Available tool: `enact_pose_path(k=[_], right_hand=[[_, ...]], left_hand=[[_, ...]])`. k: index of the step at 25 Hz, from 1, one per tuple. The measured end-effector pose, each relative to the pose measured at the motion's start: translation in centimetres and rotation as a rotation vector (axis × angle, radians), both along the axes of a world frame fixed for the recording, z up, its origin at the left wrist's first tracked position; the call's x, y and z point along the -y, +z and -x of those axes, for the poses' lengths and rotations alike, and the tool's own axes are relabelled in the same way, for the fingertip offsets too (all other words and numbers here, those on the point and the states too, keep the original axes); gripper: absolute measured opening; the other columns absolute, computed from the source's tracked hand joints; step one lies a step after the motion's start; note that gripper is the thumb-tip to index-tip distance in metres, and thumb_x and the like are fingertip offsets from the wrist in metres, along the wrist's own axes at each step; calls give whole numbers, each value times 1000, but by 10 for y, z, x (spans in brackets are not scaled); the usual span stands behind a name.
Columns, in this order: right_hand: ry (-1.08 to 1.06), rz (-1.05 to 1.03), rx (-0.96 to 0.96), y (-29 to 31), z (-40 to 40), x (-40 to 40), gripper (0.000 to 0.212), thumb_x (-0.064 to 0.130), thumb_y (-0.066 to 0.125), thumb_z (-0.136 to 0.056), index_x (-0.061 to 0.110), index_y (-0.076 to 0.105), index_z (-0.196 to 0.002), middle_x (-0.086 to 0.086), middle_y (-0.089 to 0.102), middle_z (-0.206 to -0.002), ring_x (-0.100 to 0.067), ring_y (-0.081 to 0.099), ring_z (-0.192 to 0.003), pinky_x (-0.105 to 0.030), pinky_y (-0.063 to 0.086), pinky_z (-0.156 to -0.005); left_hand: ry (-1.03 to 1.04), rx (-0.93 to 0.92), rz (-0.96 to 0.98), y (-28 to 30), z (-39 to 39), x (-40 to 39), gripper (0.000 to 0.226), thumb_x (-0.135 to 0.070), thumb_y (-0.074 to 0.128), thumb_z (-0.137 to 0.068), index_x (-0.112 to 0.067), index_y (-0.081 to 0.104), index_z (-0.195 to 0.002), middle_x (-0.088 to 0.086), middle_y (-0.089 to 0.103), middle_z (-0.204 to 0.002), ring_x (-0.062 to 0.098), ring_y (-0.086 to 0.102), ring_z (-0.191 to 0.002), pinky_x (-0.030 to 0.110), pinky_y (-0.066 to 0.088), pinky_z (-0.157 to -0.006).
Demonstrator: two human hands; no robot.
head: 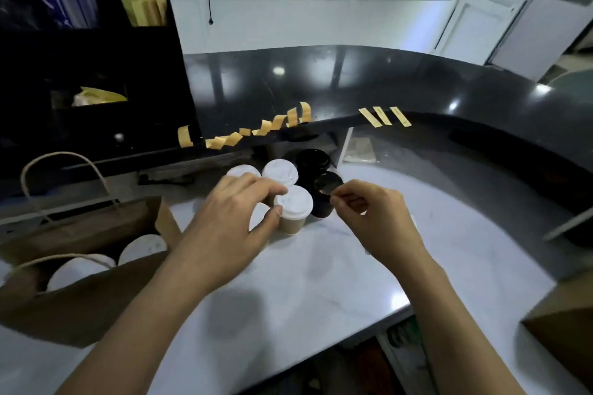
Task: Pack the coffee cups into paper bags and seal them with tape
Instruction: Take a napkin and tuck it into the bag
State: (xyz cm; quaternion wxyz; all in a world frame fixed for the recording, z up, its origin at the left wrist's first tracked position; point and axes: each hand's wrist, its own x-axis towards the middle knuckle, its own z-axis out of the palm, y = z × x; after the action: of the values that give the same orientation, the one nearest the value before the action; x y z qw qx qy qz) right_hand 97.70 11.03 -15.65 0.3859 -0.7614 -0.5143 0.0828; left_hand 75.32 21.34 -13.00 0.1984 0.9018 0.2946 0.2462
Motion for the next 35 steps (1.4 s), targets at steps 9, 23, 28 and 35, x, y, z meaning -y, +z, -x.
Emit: enact_pose_path(k=[9,23,28,35], right_hand=[[-112,64,-46,-32,-96,43,6,19,72,-90,25,74,-90,16,72,-79,-2,67,-78,-26,56,-77],[-67,428,232,-176,-157,37,36,22,81,-78,19,71,-113,0,70,-108,-28,60,-100,-34,43,-80],[-41,515,315,-200,-164,34,34,17,80,-74,20,69,-106,3,69,-101,-30,59,-90,-36,36,-74],[-18,441,206,-201,-177,29,13,18,64,-91,18,78,-89,-2,72,-92,-32,63,-80,-41,51,-73]], left_hand=[[-96,-17,91,-33,-101,27,27,-36,52,-92,-30,65,-115,-19,61,-110,8,48,-107,20,37,-95],[-60,-126,191,-72,-149,43,25,-31,58,-98,-33,63,-122,-21,59,-111,3,44,-109,6,30,-89],[-27,-155,217,-78,-154,38,26,-32,57,-98,-33,62,-123,-21,59,-112,4,45,-110,4,28,-89],[-18,-172,238,-80,-166,33,26,-34,55,-98,-35,61,-123,-22,58,-113,2,43,-110,2,27,-87]])
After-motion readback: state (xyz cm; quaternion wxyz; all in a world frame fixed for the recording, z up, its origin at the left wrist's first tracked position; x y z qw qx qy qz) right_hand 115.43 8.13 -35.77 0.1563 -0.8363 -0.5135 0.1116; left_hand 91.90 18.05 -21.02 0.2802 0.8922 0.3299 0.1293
